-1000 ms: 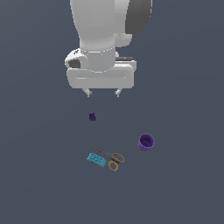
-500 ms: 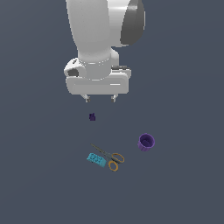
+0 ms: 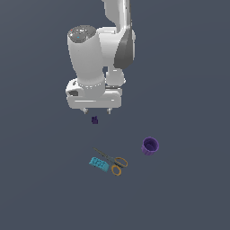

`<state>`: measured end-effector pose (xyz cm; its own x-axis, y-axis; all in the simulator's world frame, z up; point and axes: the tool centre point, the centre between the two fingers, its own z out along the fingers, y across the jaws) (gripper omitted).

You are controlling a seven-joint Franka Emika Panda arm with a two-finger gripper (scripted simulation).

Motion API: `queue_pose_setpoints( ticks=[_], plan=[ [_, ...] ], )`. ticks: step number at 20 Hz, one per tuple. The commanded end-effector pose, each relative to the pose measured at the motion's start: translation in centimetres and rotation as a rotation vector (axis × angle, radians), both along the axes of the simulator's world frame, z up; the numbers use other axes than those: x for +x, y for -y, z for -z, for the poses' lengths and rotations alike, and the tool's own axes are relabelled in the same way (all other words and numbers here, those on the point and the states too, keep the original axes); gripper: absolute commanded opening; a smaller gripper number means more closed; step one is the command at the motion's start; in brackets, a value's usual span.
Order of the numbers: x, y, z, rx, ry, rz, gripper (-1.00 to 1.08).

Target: Pick up a designated object from a clutter of objects.

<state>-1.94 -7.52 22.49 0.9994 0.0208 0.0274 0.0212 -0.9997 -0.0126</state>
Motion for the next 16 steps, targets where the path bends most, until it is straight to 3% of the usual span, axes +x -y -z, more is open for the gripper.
queue_pose_setpoints(
  ticks=[1, 9, 16],
  plan=[
    [-1.0, 1.0, 2.5, -0.004, -0.004, -0.015, 1.0],
    [-5.2, 3.6, 9.6, -0.013, -0.016, -0.066, 1.0],
    [-8.4, 4.7, 13.4, -0.015, -0.023, -0.099, 1.0]
  ],
)
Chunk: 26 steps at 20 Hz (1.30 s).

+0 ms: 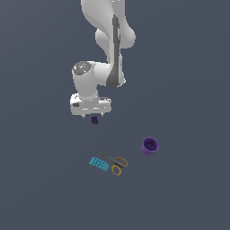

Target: Pick up a designated object from a clutter of objects.

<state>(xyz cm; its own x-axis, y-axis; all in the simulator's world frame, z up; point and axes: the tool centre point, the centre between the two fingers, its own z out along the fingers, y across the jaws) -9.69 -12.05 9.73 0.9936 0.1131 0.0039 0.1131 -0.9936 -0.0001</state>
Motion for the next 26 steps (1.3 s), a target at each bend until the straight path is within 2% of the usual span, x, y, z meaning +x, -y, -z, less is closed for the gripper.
queue_pose_setpoints(
  ticks=[1, 8, 16, 26],
  plan=[
    [-1.0, 0.3, 1.0, -0.001, -0.001, -0.01, 1.0],
    [-2.4, 0.6, 2.5, -0.001, -0.004, -0.024, 1.0],
    [-2.4, 0.6, 3.0, 0.0, -0.004, -0.023, 1.0],
    [-2.6, 0.6, 6.6, -0.001, -0.004, -0.025, 1.0]
  ],
)
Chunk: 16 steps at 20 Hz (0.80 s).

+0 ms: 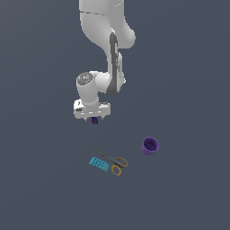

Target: Pick up a designated object from a clutter of objects.

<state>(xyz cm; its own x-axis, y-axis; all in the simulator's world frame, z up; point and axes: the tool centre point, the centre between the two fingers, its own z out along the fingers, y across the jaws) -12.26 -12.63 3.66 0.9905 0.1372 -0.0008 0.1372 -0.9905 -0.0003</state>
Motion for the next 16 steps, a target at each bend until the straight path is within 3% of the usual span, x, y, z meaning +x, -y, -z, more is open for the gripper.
queue_pose_setpoints(
  ticks=[1, 6, 7, 16],
  plan=[
    [0.0, 0.0, 0.74, 0.0, 0.001, 0.0, 1.0],
    [0.0, 0.01, 1.28, 0.0, 0.001, 0.0, 1.0],
    [0.0, 0.01, 1.28, 0.0, 0.001, 0.0, -1.0],
    [0.0, 0.01, 1.28, 0.0, 0.001, 0.0, -1.0]
  ],
)
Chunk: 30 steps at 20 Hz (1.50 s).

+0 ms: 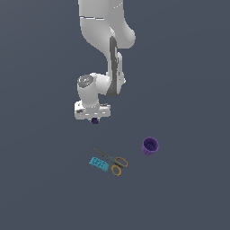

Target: Pick up a designated object from a clutter of objects.

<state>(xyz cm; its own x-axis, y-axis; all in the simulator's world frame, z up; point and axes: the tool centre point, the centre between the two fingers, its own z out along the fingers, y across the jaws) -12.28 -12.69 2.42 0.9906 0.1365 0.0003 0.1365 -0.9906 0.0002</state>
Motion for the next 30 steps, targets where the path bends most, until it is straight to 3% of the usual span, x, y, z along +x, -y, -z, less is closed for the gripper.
queue_pose_setpoints(
  ticks=[1, 15, 30],
  plan=[
    [0.0, 0.0, 0.0, 0.0, 0.0, 0.0, -1.0],
    [0.2, -2.6, -3.7, 0.0, 0.0, 0.0, -1.0],
    [1.0, -10.5, -15.3, -0.003, -0.001, -0.001, -1.0]
  ],
)
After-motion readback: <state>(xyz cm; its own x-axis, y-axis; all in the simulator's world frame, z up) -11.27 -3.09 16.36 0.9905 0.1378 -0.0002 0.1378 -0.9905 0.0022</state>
